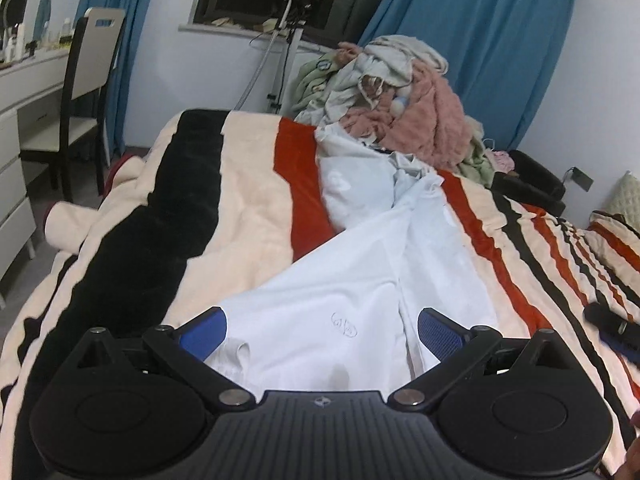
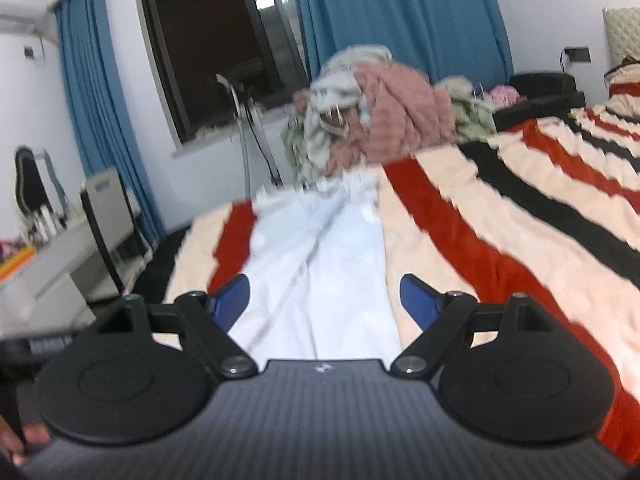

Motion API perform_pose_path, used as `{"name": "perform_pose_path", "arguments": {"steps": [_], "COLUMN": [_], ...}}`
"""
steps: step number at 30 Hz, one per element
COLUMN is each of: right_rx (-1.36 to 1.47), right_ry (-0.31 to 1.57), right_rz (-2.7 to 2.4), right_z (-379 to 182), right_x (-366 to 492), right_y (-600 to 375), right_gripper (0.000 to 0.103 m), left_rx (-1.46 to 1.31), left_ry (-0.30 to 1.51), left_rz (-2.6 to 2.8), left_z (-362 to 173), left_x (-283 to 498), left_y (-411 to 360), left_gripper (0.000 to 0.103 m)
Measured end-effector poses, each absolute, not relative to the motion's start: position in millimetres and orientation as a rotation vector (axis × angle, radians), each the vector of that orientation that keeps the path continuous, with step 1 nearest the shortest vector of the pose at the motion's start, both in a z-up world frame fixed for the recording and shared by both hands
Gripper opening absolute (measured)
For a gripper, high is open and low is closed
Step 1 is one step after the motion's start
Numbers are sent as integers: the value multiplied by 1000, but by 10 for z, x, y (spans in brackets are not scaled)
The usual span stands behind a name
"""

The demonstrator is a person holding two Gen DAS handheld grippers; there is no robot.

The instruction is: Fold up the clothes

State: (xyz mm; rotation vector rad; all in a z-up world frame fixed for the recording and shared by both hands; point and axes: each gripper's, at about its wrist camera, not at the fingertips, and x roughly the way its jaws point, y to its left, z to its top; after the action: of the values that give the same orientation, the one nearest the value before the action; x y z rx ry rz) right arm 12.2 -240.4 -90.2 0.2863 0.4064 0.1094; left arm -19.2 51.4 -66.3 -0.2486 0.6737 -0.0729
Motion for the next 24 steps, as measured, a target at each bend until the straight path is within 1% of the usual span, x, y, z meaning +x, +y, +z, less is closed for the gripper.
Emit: {"name": "perform_pose_path", "arguments": {"steps": [4,8,14,17,19,21,24], "right_rx": [351,381,399,391,410,434,457], "right_ry": [393,440,439,461,467,468,483], "right_rz": [58,58,81,83,77,70,68], "right_z": [-944,-1066,-1049,-1080,-1088,-1093,-1117], "right_x": [31,-26,-6,27,23,21,36], "right_y": [-2500,-2515,-2508,-2494,-2522,-2557,-2580], "right_gripper": [83,83,83,83,83,83,83], "left_rx": [-272,-326,-440,-536,-601,-645,-627], "left_ry": [721,770,795,812,839,858,837], "left_rz": [-23,32,102,147,178,189,185], "left_z": [-741,-809,-879,-945,-1018,-1080,-1072], "left_x": [-130,-51,-89,-103,-93,-89,-110], "left_y": [562,645,854,1014,1116,1184,1165], "left_gripper": [103,103,101,97,91,88,73]}}
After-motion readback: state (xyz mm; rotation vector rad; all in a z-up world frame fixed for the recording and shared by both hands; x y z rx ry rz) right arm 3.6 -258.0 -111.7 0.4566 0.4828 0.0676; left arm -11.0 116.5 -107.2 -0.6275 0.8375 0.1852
